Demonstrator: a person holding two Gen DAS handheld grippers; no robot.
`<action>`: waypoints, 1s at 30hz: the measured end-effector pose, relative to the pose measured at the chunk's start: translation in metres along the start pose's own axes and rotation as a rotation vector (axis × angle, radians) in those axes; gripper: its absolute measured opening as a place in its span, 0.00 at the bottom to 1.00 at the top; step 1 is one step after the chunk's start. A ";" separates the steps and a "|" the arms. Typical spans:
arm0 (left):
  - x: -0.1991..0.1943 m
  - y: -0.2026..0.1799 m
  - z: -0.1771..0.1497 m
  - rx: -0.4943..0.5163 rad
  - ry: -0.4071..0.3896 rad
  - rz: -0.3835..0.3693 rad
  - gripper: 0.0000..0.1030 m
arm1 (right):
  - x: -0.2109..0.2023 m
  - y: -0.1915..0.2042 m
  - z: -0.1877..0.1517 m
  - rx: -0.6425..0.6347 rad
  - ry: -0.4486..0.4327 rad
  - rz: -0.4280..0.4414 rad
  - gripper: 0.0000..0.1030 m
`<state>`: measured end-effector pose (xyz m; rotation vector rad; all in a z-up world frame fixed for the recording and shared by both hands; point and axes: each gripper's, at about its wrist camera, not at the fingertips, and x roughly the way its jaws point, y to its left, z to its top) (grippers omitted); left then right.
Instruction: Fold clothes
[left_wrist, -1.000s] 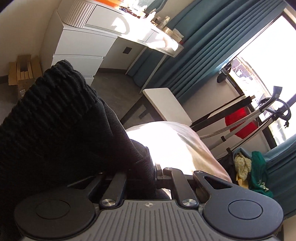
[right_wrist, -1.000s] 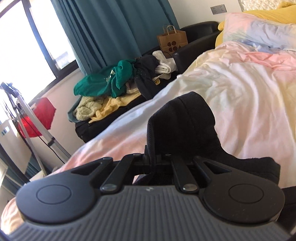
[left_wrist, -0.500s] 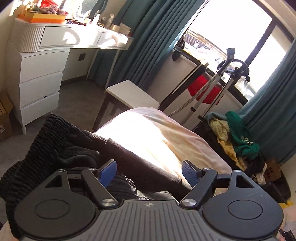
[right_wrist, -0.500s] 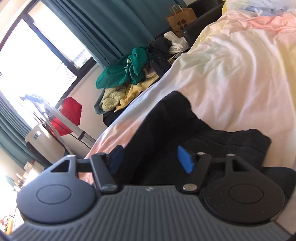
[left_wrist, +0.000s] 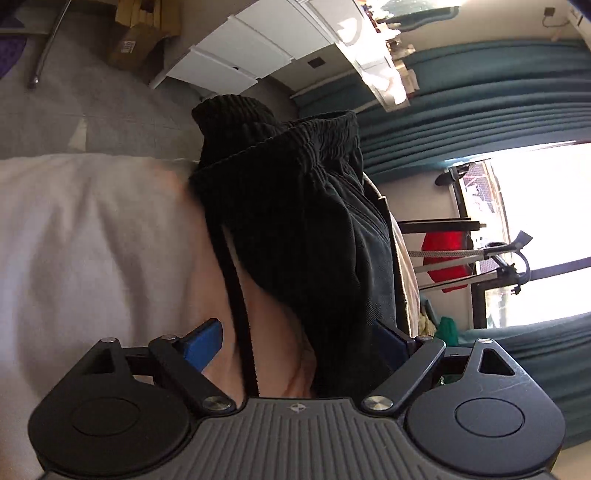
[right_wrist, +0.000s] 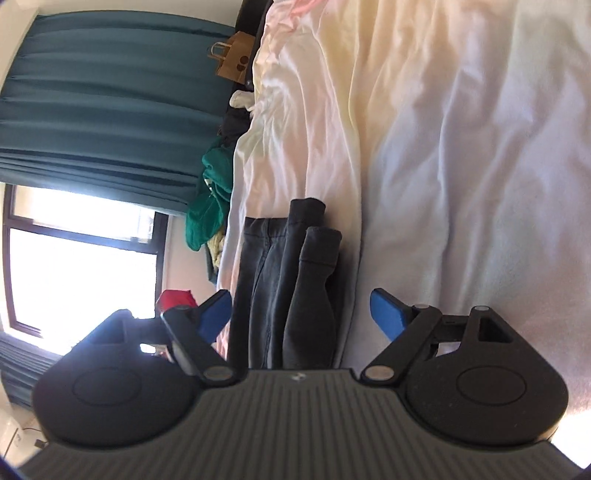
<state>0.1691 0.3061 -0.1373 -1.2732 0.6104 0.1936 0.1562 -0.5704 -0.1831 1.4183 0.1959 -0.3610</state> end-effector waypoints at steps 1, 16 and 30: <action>0.005 0.000 0.002 0.009 -0.014 -0.025 0.86 | 0.004 -0.001 0.001 0.004 0.019 0.022 0.82; 0.073 -0.023 0.018 -0.033 -0.245 -0.044 0.51 | 0.076 0.029 -0.008 -0.278 -0.103 -0.084 0.48; -0.022 -0.101 0.045 0.245 -0.306 0.061 0.07 | -0.013 0.039 -0.001 -0.215 -0.212 -0.039 0.09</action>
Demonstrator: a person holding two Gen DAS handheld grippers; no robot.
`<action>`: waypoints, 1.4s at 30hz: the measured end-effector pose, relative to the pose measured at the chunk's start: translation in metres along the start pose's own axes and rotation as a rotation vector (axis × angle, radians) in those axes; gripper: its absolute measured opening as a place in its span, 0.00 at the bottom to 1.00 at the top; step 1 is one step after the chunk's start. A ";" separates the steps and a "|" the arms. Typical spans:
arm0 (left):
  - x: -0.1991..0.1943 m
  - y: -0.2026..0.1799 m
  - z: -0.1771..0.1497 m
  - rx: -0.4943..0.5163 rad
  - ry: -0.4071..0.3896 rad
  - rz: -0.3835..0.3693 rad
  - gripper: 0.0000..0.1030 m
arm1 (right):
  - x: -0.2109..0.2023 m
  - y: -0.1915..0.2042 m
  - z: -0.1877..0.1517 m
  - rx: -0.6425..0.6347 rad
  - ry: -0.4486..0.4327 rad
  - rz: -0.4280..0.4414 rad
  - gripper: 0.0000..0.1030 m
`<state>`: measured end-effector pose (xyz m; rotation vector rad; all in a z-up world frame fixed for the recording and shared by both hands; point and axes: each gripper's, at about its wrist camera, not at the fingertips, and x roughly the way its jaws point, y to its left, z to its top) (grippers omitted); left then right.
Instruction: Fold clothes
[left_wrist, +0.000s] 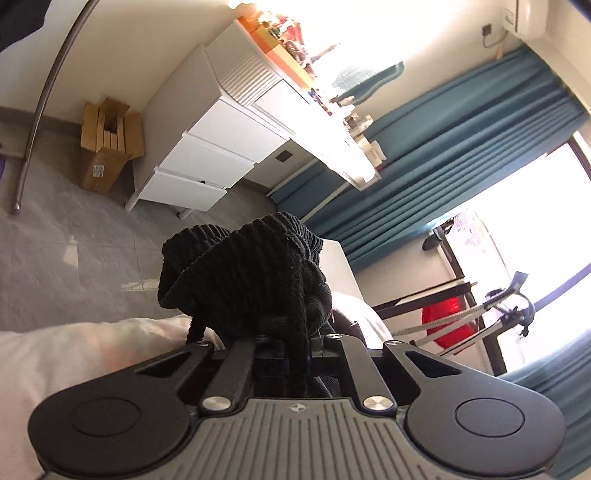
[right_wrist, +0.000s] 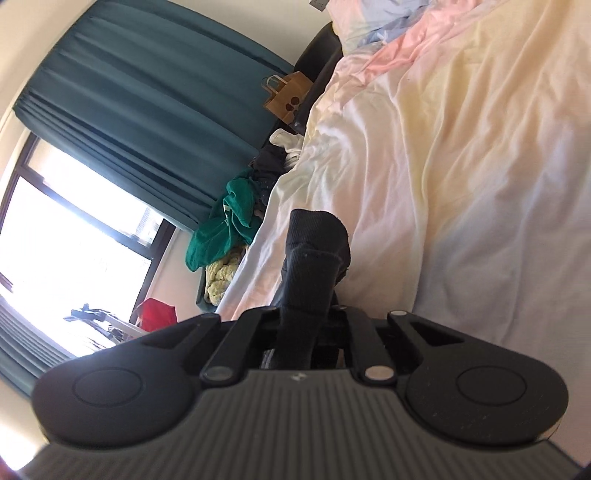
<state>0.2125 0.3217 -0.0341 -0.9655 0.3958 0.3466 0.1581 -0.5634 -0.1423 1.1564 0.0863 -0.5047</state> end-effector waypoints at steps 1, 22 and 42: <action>-0.007 -0.003 -0.001 0.019 0.009 -0.001 0.07 | -0.008 -0.002 0.005 0.011 -0.004 -0.006 0.09; -0.066 0.019 -0.062 0.400 0.178 0.074 0.13 | -0.113 -0.127 0.031 0.328 0.091 -0.153 0.18; -0.175 -0.072 -0.171 1.022 -0.002 -0.146 0.92 | -0.172 -0.029 0.044 -0.147 -0.207 -0.258 0.60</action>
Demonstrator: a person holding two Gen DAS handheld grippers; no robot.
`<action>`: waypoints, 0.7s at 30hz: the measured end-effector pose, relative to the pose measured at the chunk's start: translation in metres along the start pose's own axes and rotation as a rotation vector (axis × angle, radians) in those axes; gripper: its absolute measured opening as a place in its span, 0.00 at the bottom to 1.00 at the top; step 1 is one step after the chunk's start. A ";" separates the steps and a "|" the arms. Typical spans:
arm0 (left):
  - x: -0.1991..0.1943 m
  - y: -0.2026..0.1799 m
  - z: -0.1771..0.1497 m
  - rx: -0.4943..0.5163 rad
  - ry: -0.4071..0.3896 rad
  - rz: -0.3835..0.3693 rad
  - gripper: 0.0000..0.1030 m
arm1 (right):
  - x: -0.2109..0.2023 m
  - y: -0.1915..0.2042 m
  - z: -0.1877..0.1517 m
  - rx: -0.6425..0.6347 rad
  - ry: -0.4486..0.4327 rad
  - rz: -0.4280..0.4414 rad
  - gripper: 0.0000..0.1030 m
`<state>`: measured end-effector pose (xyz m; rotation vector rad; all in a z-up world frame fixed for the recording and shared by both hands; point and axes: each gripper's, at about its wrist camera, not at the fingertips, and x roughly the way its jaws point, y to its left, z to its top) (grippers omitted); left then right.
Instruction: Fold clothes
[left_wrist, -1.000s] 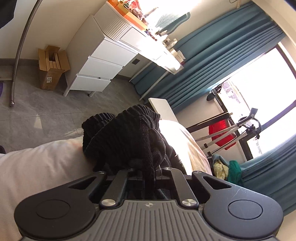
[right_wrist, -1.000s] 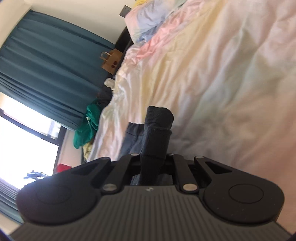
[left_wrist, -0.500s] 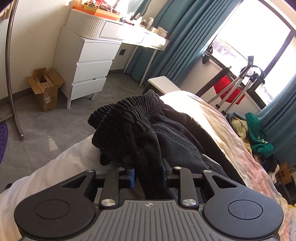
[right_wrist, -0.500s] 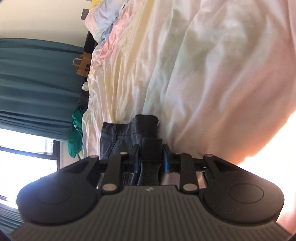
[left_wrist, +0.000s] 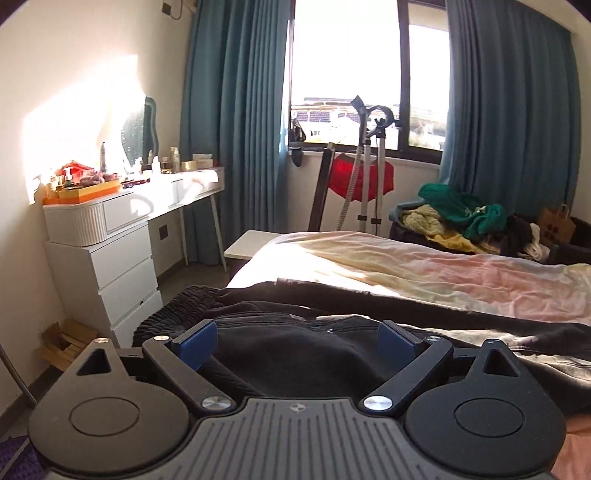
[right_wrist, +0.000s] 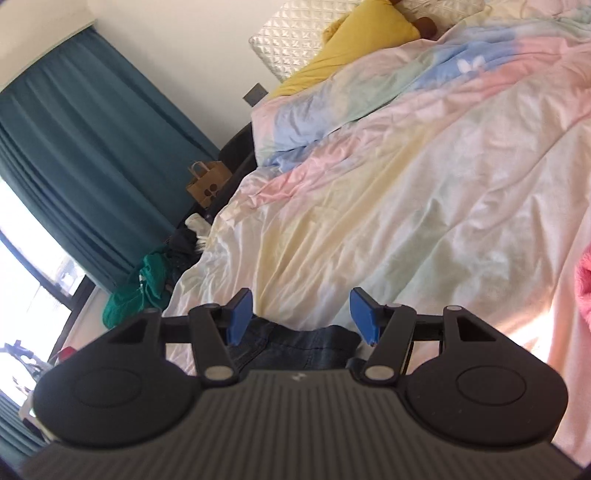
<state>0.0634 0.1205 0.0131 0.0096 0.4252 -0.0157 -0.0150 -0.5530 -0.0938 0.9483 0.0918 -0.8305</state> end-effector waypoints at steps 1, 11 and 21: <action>0.003 -0.017 -0.001 0.022 0.008 -0.034 0.92 | 0.005 0.001 -0.001 -0.001 0.030 0.022 0.60; 0.037 -0.175 -0.059 0.242 0.127 -0.353 0.92 | 0.046 -0.031 -0.021 0.174 0.312 0.079 0.59; 0.073 -0.213 -0.119 0.319 0.216 -0.365 0.92 | 0.061 -0.064 -0.032 0.355 0.386 0.126 0.59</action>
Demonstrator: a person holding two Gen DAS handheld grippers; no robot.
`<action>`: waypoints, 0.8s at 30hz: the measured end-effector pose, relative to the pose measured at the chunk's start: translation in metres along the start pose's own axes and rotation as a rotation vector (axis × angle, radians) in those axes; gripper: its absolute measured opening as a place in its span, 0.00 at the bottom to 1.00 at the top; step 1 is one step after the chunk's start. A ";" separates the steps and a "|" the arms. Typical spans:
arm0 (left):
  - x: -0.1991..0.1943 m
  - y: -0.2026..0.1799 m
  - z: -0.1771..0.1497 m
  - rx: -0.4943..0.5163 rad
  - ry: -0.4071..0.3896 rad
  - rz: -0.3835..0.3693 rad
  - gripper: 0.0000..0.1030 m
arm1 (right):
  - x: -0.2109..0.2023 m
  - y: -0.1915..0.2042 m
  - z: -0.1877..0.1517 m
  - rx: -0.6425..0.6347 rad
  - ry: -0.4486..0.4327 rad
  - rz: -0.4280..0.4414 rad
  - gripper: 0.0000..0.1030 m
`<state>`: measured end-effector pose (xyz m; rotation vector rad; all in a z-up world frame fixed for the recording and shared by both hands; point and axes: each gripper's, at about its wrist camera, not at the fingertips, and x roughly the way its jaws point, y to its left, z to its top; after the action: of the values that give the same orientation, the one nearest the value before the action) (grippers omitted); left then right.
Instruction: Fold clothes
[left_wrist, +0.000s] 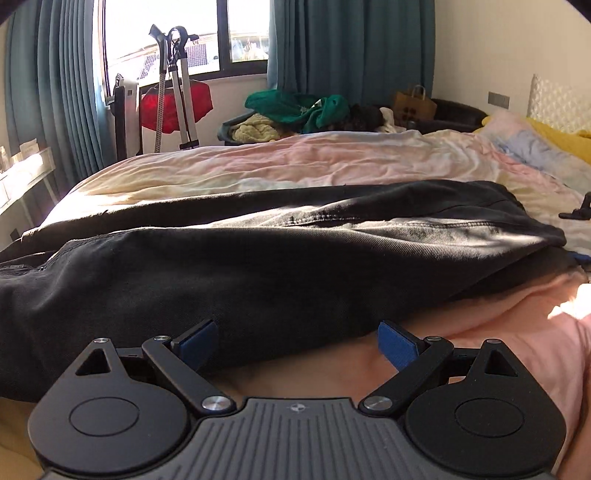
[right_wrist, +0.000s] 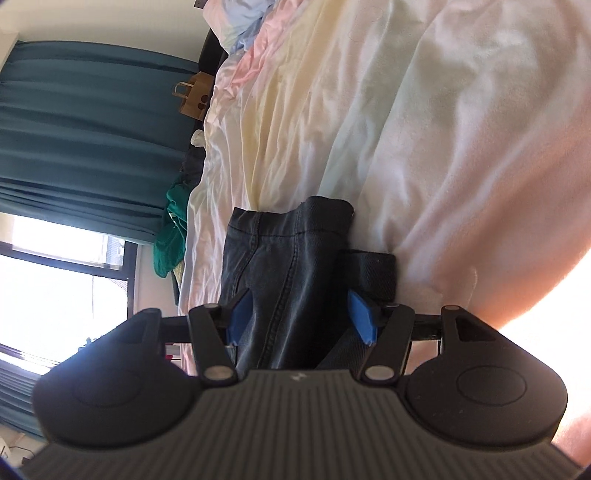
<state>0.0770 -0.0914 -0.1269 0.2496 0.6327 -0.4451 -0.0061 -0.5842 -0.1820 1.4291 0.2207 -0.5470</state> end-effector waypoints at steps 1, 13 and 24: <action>0.003 -0.001 -0.003 0.015 0.004 0.014 0.92 | 0.002 0.002 -0.001 -0.014 0.007 0.003 0.59; 0.019 0.009 -0.004 -0.027 0.017 0.056 0.92 | 0.017 0.034 -0.010 -0.317 -0.030 -0.074 0.07; 0.008 0.021 0.001 -0.100 0.013 0.040 0.92 | -0.030 0.074 -0.024 -0.440 -0.185 -0.028 0.05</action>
<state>0.0932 -0.0763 -0.1294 0.1703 0.6597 -0.3729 0.0085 -0.5504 -0.1070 0.9452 0.1990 -0.6069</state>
